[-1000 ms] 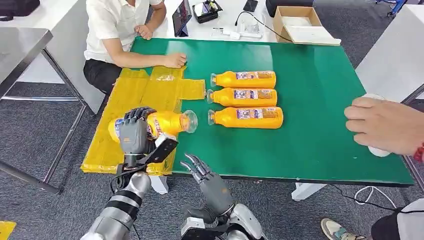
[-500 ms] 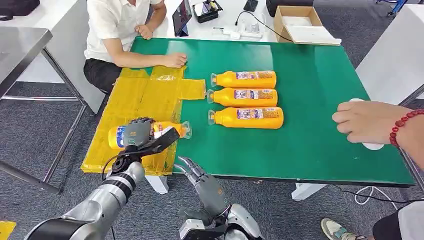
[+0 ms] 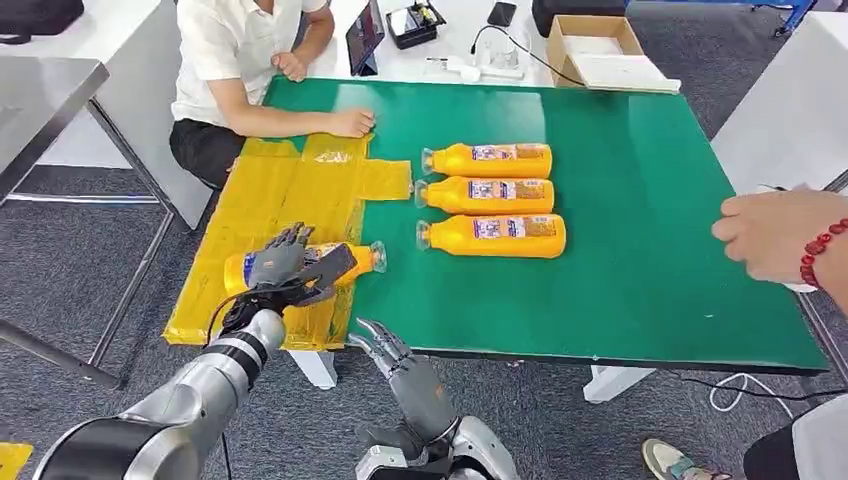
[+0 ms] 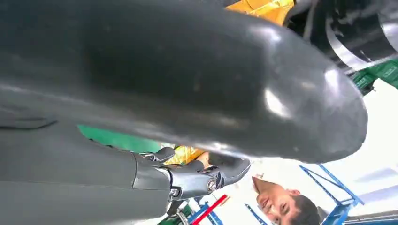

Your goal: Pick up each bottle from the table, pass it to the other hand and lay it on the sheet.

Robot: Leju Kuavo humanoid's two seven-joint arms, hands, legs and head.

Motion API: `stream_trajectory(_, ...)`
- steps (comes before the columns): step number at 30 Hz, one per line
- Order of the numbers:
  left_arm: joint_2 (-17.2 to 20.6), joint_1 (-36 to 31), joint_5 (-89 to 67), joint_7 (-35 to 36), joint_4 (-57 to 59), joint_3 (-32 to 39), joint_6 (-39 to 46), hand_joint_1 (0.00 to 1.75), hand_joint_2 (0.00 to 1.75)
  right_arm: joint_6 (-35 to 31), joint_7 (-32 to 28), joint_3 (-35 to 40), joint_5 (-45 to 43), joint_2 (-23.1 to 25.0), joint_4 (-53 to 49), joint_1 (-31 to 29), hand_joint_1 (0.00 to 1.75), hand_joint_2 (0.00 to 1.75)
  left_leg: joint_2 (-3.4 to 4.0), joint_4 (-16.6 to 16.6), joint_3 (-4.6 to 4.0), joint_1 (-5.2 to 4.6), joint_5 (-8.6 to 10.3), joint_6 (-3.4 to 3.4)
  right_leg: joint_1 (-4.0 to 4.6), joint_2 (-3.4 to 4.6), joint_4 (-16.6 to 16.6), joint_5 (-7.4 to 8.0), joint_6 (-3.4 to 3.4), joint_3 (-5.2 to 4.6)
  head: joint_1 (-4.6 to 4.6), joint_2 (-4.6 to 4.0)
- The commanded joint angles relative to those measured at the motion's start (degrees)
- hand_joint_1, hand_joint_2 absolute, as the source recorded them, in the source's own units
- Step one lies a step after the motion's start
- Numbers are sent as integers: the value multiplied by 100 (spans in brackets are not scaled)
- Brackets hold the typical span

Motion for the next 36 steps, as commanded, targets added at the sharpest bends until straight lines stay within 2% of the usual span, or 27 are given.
stream_trajectory(1,-119,-42,608,-647,340,470,-913,0,0,-105,-84,90,-51,19,608,-77,0,0,5,-4,20,4,-2,-7,5,3,-5,-1,-11,18,0,0)
stream_trajectory(4,-225,-51,1079,-1032,232,575,-1023,0,0,-165,-169,81,-82,51,821,-119,0,0,-9,-9,29,6,5,-10,7,-9,-10,0,-17,27,0,0)
stream_trajectory(8,-487,-37,2775,-1865,-125,1300,-1378,0,0,-334,-386,6,-312,75,814,-29,0,0,-9,-4,24,7,12,-8,8,-13,-9,2,-16,28,2,0)
stream_trajectory(9,-512,-16,2944,-1884,-206,1253,-1401,0,175,-326,-402,13,-343,55,751,-3,0,175,-6,-4,23,5,12,-9,6,-10,-7,3,-11,27,4,0)
stream_trajectory(10,-572,8,3509,-2027,-345,1424,-1608,0,175,-347,-482,-35,-476,48,622,66,0,175,-1,-5,25,7,10,-12,8,-7,-8,4,-15,29,2,0)
stream_trajectory(17,-547,160,4279,-2141,-673,1067,-1695,0,175,-222,-599,-84,-725,30,401,185,0,175,3,0,-2,7,7,-15,10,-9,0,7,-30,-4,2,0)
stream_trajectory(19,-580,425,4677,-2260,-1155,652,-1632,0,175,-197,-652,-172,-854,2,192,336,0,175,0,1,-7,7,5,-14,10,-12,2,5,-28,-7,0,0)
stream_trajectory(22,-518,1337,5133,-2326,-2686,-464,-1082,0,175,-272,-656,-391,-970,-72,-265,638,0,175,3,-5,-14,2,8,-9,4,-10,0,7,-23,-19,0,0)
stream_trajectory(23,-406,1684,5419,-2156,-3300,-954,-870,0,175,-414,-607,-418,-873,-143,-381,703,0,175,9,0,-7,6,-1,-13,9,-5,1,1,-28,-11,2,0)
stream_trajectory(24,-342,1794,5549,-2062,-3504,-1148,-779,0,175,-402,-601,-421,-866,-175,-439,726,0,175,8,-5,-17,2,6,-9,4,-6,-1,6,-23,-22,2,0)
stream_trajectory(27,-152,2302,6112,-2167,-4350,-1637,-447,0,175,-853,-147,-569,-240,-419,-512,736,0,175,7,0,-23,4,1,-11,6,-7,-1,2,-25,-25,0,0)
stream_trajectory(31,-40,2437,6158,-2203,-4607,-1804,-215,0,175,-864,-50,-687,-110,-479,-508,734,0,175,10,2,-26,4,-3,-11,6,1,-3,0,-29,-25,2,0)
stream_trajectory(32,-1,2659,5820,-2442,-4895,-1840,342,0,175,-1125,403,-853,370,-594,-525,733,0,175,10,1,-17,6,-6,-15,9,0,-3,-3,-33,-16,2,0)
stream_trajectory(33,66,2856,5806,-2430,-5153,-1899,368,0,175,-1053,391,-975,356,-711,-656,754,0,175,5,1,-26,5,-1,-12,7,-5,-5,1,-30,-23,2,0)
stream_trajectory(34,38,3151,5777,-2412,-5469,-1831,610,0,175,-1309,771,-1317,695,-841,-711,778,0,175,6,-4,-32,0,4,-9,3,-2,-7,6,-26,-32,2,0)
stream_trajectory(36,134,3582,5553,-2424,-5921,-1881,845,0,175,-1210,787,-1970,830,-1042,-829,792,0,175,15,-8,-28,-2,2,-8,1,5,-11,6,-24,-29,2,0)
